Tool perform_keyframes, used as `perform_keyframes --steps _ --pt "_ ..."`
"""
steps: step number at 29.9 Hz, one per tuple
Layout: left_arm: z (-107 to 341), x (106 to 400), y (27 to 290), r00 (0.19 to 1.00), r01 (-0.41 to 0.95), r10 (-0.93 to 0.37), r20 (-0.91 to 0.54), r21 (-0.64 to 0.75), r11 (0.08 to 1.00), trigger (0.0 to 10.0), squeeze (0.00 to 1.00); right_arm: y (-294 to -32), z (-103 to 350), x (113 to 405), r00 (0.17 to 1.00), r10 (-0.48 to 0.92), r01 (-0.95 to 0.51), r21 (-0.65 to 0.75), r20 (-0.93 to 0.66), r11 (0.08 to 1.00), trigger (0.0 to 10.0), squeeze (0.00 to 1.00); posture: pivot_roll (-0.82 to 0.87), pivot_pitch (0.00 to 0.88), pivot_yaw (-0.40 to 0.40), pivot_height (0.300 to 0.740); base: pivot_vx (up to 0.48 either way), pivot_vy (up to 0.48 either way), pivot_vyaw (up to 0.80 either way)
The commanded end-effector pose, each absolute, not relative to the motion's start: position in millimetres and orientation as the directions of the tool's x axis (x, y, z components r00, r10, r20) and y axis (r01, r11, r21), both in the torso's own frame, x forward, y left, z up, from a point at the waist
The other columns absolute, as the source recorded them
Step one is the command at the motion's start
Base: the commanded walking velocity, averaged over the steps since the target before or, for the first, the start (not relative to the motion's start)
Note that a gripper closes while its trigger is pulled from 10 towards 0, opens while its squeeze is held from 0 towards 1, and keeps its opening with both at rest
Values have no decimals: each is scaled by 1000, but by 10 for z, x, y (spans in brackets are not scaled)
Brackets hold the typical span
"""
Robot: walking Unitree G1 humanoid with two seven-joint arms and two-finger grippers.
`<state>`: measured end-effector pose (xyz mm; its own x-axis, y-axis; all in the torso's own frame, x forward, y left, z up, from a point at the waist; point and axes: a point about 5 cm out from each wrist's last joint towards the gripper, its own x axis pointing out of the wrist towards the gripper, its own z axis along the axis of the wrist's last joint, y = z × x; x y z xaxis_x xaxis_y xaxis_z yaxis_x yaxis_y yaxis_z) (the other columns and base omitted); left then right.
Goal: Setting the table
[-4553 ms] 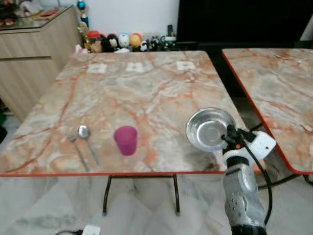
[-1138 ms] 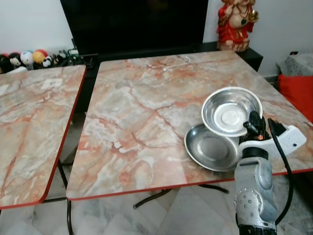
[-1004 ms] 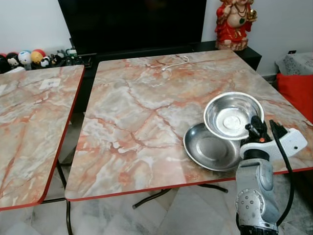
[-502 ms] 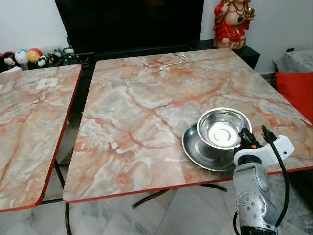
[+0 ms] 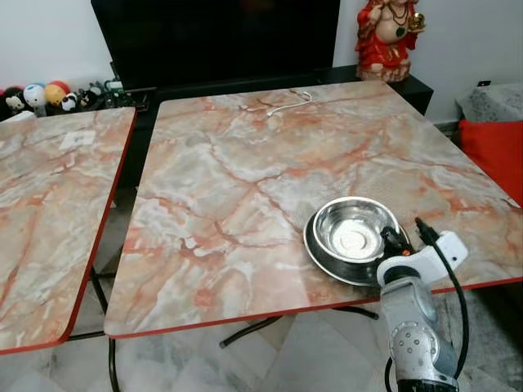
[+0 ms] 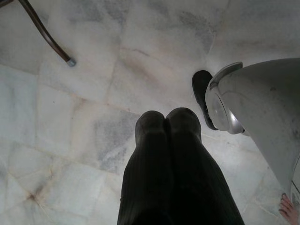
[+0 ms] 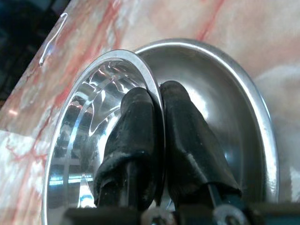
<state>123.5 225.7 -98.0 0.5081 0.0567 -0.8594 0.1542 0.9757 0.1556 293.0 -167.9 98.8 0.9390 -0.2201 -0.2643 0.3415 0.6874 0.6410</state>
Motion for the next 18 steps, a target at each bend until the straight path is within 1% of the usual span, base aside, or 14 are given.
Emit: perform_keyframes --steps 1,3,13,16,17,18 --pt "-973 1230 2305 499 172 63 -865 170 970 10000 0 -1438 872 2860 935 -169 345 684 -312 643 10000 0 18 0 46 740 0 0 0" --pt "-975 1227 2301 499 171 63 -864 169 971 10000 0 -1436 858 2862 937 -154 337 687 -315 644 10000 0 20 0 47 740 0 0 0" --pt "-974 1235 2299 501 162 66 -863 168 973 10000 0 -1500 856 2887 931 -197 360 685 -307 633 10000 0 23 0 48 740 0 0 0" --pt "-973 1238 2299 500 158 65 -863 165 973 10000 0 -1502 854 2902 934 -187 352 685 -305 638 10000 4 24 0 49 740 0 0 0" --pt "-973 1238 2300 500 158 65 -863 165 974 10000 0 -1501 854 2905 935 -184 349 685 -304 640 10000 59 25 0 49 740 0 0 0" --pt "-972 1239 2302 500 157 65 -863 165 974 10000 0 -1499 851 2907 935 -183 348 685 -303 640 10000 314 24 0 52 740 0 0 0"
